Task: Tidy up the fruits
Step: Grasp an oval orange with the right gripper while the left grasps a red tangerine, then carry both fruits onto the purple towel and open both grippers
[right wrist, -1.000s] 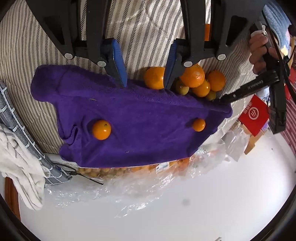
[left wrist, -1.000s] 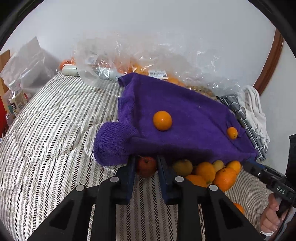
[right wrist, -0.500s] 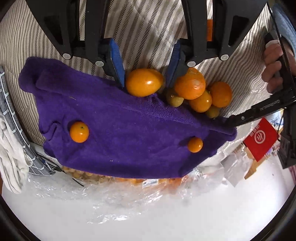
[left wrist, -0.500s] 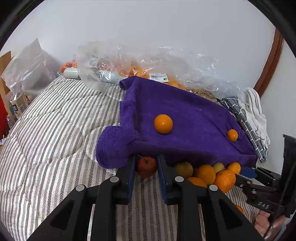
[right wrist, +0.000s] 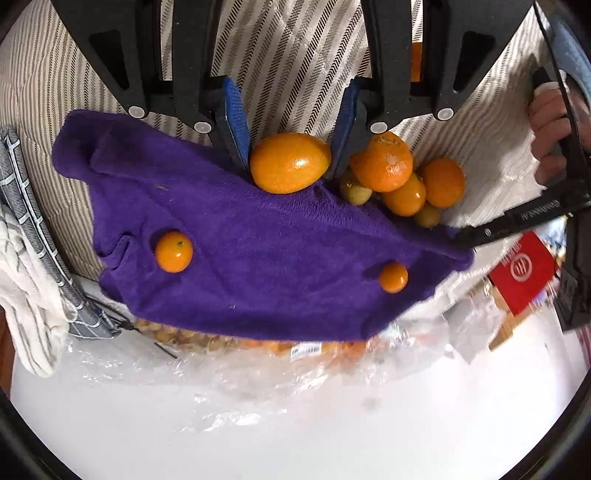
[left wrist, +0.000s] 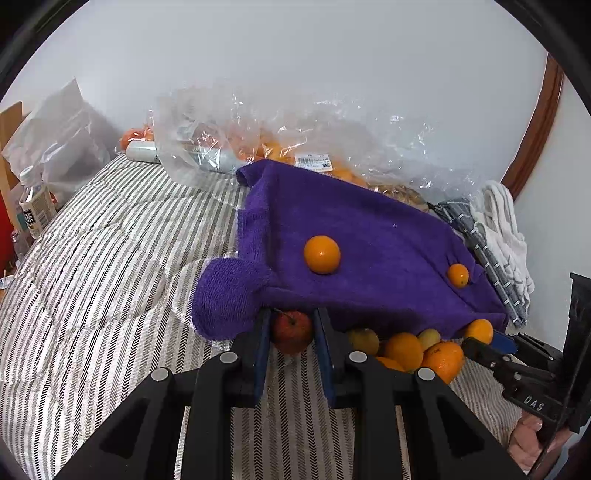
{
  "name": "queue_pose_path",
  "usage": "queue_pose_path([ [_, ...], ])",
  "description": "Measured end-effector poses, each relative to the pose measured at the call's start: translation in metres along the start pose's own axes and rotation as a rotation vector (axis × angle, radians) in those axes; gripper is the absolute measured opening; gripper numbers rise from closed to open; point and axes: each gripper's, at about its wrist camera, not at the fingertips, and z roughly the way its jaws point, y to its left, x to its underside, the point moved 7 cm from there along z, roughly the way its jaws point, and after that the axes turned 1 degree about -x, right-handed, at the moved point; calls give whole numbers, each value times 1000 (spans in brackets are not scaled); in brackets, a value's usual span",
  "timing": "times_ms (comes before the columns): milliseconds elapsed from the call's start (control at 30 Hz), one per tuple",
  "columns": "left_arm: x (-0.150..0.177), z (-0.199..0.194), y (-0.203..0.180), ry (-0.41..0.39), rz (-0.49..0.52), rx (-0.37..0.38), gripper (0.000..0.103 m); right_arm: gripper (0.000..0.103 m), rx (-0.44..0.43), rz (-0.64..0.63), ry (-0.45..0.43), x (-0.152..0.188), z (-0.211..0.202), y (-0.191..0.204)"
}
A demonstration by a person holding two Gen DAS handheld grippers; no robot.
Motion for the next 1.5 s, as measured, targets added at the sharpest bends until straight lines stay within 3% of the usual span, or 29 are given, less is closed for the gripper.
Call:
queue_pose_path([
  [167, -3, -7, -2, -28, 0, 24, 22, 42, -13, 53, -75, -10, -18, -12],
  [533, -11, -19, -2, -84, 19, 16, 22, 42, 14, 187, -141, -15, -34, -46],
  [733, -22, -36, -5, -155, 42, -3, 22, 42, 37, 201, -156, -23, -48, -57],
  [1033, -47, -52, -16, -167, 45, 31, 22, 42, 89, 157, -224, -68, -78, -72],
  [1300, -79, -30, -31, -190, 30, 38, 22, 42, 69, 206, -252, -90, -65, -88],
  [1500, -75, -3, -26, -164, 31, 16, 22, 42, 59, 197, -159, -71, -25, -93],
])
